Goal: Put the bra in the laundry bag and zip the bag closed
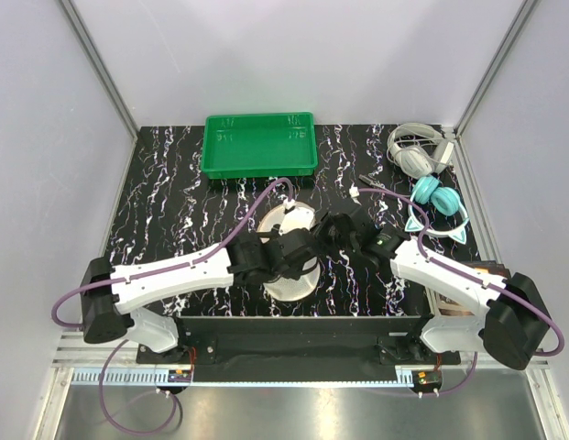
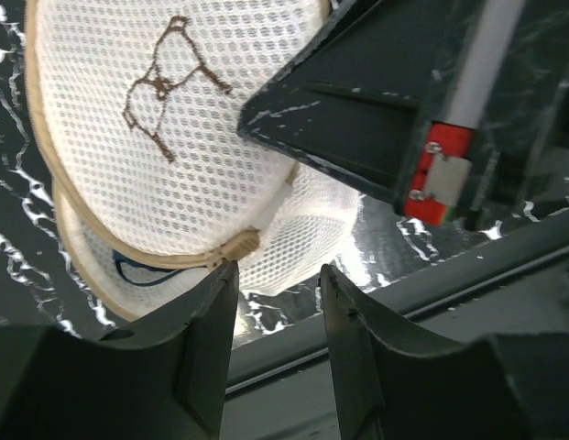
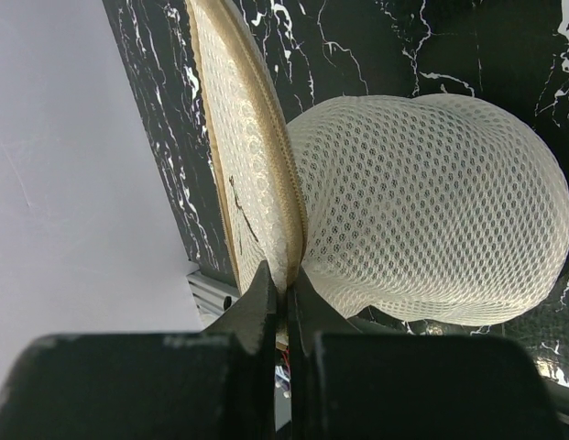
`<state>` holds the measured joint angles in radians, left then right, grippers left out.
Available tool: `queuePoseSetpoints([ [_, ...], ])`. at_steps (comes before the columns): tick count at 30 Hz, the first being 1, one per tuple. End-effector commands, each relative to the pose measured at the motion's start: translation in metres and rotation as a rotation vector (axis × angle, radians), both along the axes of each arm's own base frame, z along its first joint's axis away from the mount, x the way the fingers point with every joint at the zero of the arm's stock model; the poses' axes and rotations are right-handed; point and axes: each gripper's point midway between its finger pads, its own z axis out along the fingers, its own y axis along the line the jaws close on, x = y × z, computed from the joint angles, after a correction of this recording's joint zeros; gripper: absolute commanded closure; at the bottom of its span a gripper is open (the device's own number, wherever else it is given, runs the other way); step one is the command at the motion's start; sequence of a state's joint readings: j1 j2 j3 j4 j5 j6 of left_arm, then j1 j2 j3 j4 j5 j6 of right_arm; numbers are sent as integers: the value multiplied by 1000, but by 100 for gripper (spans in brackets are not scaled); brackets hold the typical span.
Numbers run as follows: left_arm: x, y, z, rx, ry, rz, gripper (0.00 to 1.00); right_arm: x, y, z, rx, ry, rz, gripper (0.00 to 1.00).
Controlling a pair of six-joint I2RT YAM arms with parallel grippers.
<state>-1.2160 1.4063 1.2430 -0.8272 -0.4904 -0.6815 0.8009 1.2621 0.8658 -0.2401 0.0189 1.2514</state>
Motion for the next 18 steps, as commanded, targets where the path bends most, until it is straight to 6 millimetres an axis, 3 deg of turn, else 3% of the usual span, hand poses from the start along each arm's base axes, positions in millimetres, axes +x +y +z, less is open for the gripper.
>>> queuePoseSetpoints([
  [1, 17, 3, 19, 26, -88, 30, 54, 6, 5, 17, 3, -51, -2, 100],
  [8, 30, 9, 12, 100, -138, 82, 55, 6, 6, 17, 4, -48, 0, 100],
  [18, 31, 14, 1, 157, -135, 80, 71, 6, 3, 12, -4, -45, -15, 100],
])
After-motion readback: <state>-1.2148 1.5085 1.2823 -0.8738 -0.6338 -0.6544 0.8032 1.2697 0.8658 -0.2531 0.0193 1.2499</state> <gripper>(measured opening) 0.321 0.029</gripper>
